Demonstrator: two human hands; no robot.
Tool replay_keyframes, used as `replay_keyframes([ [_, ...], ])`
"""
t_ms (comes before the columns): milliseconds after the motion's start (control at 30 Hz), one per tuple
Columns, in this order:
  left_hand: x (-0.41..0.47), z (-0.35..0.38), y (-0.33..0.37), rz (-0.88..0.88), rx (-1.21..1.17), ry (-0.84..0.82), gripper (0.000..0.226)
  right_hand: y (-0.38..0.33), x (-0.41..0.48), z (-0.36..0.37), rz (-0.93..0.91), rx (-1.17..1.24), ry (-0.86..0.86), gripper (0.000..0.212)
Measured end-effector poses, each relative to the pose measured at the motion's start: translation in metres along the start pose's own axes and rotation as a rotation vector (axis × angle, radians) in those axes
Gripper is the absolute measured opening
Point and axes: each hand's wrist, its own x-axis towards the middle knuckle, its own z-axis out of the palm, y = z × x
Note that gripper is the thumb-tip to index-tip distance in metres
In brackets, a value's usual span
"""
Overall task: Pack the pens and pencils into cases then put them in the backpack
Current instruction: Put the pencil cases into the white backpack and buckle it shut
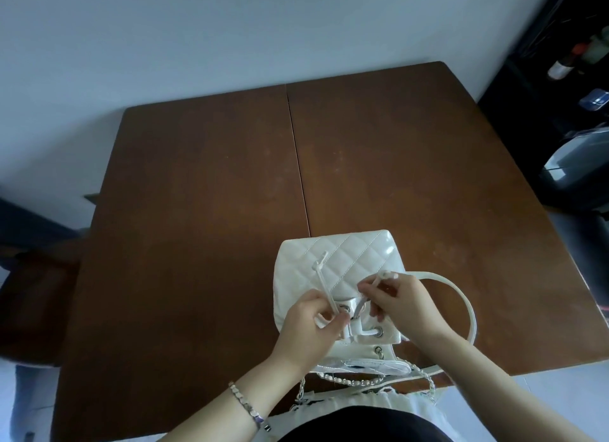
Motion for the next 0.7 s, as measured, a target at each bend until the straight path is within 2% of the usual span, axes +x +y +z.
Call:
replay_keyframes([
  [100, -0.004, 0.002, 0.000, -0.093, -0.016, -0.002, 0.018, -0.002, 0.006, 0.001, 0.050, 0.102, -0.069, 0.013],
  [167, -0.002, 0.000, -0.004, -0.186, -0.061, -0.014, 0.015, -0.002, 0.010, 0.005, 0.058, 0.106, -0.055, 0.012],
  [233, 0.002, -0.003, -0.001, -0.185, -0.023, -0.018, 0.014, 0.001, 0.015, 0.010, 0.041, 0.067, -0.004, 0.014],
  [300, 0.008, -0.007, 0.001, -0.081, 0.091, -0.038, 0.020, 0.005, 0.020, 0.014, 0.036, 0.051, 0.052, 0.017],
  [367, 0.012, -0.014, 0.007, 0.036, 0.246, 0.041, 0.051, 0.008, 0.022, 0.017, 0.046, 0.056, 0.098, 0.013],
  [433, 0.019, -0.023, 0.001, 0.309, 0.481, 0.095, 0.078, 0.007, 0.019, 0.019, 0.042, 0.027, 0.154, 0.019],
  [467, 0.022, -0.025, -0.003, 0.454, 0.609, 0.054, 0.078, 0.007, 0.015, 0.019, 0.024, -0.027, 0.174, 0.024],
  [500, 0.025, -0.027, -0.005, 0.563, 0.677, -0.055, 0.069, 0.006, 0.008, 0.018, -0.012, -0.093, 0.175, 0.024],
  [567, 0.027, -0.028, 0.004, 0.526, 0.623, -0.314, 0.045, 0.005, -0.009, 0.013, -0.088, -0.221, 0.054, 0.022],
  [600, 0.028, -0.028, 0.007, 0.471, 0.563, -0.372, 0.040, 0.007, -0.018, 0.009, -0.115, -0.280, -0.061, 0.023],
  [700, 0.034, -0.025, 0.010, 0.279, 0.397, -0.392, 0.032, 0.022, -0.035, -0.001, -0.149, -0.527, -0.359, 0.028],
])
